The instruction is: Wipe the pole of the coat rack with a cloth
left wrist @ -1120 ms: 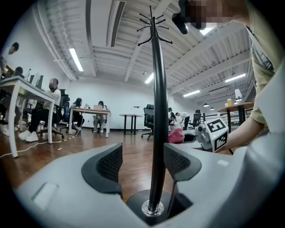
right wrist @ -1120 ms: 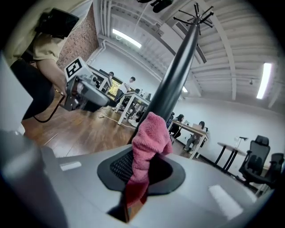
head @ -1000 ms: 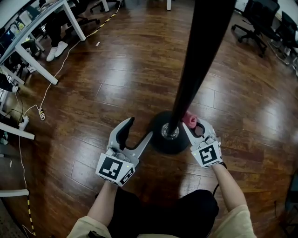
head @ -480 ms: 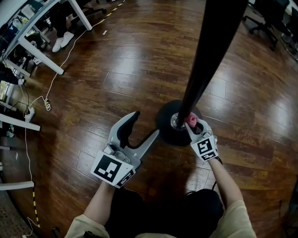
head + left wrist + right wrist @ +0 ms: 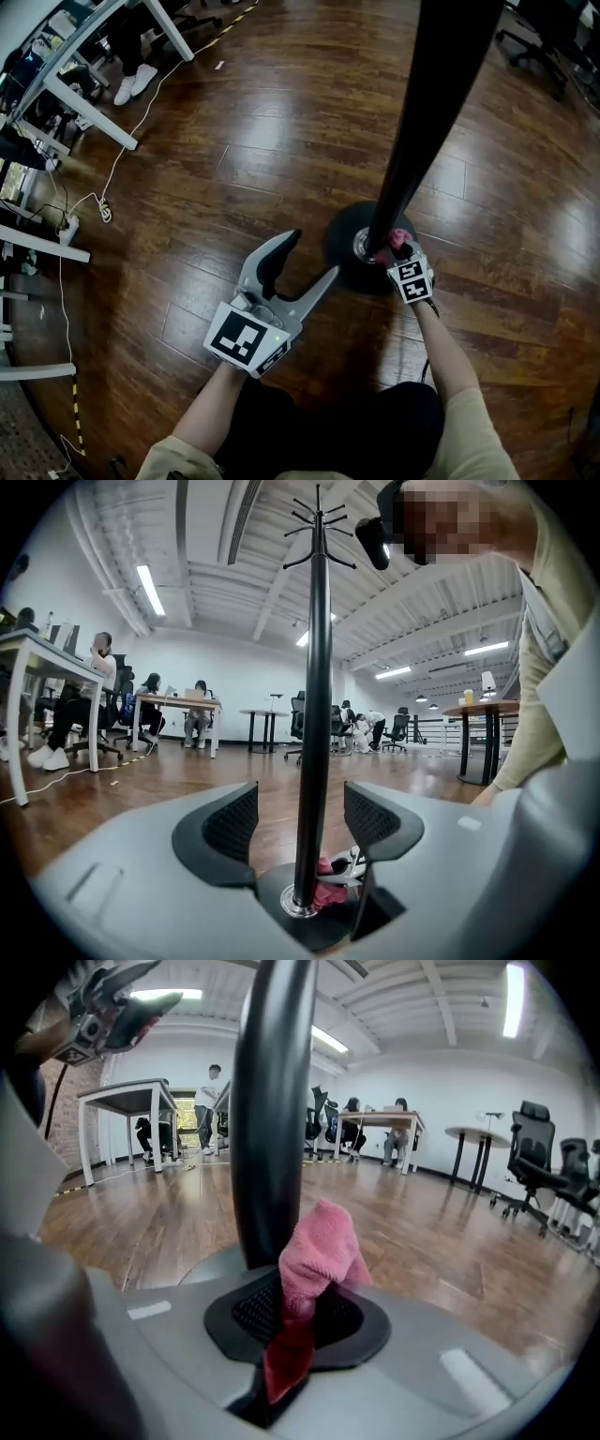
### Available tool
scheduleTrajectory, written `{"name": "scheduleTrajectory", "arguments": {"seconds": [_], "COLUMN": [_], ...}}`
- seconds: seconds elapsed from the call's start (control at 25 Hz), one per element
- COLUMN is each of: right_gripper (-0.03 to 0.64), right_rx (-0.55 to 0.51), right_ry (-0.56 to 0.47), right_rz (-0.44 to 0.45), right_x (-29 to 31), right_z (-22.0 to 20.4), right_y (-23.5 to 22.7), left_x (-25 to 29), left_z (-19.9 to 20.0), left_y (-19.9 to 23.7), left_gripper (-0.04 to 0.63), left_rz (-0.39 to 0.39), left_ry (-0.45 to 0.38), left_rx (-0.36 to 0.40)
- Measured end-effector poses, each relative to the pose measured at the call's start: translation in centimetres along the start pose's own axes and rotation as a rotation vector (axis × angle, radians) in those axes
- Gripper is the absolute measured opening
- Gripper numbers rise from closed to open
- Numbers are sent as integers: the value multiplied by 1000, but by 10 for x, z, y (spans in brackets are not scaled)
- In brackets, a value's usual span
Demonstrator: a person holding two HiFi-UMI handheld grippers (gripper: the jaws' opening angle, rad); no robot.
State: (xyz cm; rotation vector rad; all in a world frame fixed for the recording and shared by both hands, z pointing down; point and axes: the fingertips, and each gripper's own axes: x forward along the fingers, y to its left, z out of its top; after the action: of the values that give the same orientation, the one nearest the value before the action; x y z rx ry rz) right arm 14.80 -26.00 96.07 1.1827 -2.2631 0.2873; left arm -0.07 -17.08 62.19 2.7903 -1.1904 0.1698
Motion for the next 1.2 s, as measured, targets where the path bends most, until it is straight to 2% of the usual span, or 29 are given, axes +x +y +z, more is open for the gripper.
{"name": "scheduleTrajectory", "arguments": {"seconds": [0.24, 0.4, 0.52, 0.6, 0.68, 0.76, 0.8, 0.88, 1.04, 1.12, 1.2], "right_gripper": [43, 41, 52, 52, 54, 54, 55, 55, 54, 54, 54], "right_rx": [120, 94, 143, 231, 340, 392, 374, 266, 37, -1, 15], "right_ry": [63, 127, 174, 115, -27, -193, -265, -391, -656, -810, -944], "right_rz": [29, 64, 154, 186, 204, 230, 245, 299, 526, 636, 770], "right_x": [19, 29, 25, 11, -12, -43, -61, -102, -204, -256, -302], "right_z": [-41, -54, -49, -23, 26, 95, 133, 213, 377, 450, 511], "right_y": [12, 16, 17, 1, -29, -63, -78, -96, -100, -105, -112], "left_x": [3, 4, 7, 8, 10, 13, 14, 15, 21, 25, 29], "left_z": [-3, -9, -17, -21, -27, -34, -39, -49, -62, -64, -66], "left_y": [-10, -9, -2, 4, 8, 13, 17, 24, 35, 37, 39], "left_gripper": [264, 264, 272, 272, 272, 272, 272, 272, 272, 272, 272], "left_rz": [-23, -25, -15, -4, -1, -4, -4, 0, 3, 3, 14], "left_ry": [11, 17, 15, 8, 2, 1, 4, 15, 15, 9, 8], "left_rx": [-3, 8, 11, 1, 1, 3, 2, -10, -61, -84, -109]}}
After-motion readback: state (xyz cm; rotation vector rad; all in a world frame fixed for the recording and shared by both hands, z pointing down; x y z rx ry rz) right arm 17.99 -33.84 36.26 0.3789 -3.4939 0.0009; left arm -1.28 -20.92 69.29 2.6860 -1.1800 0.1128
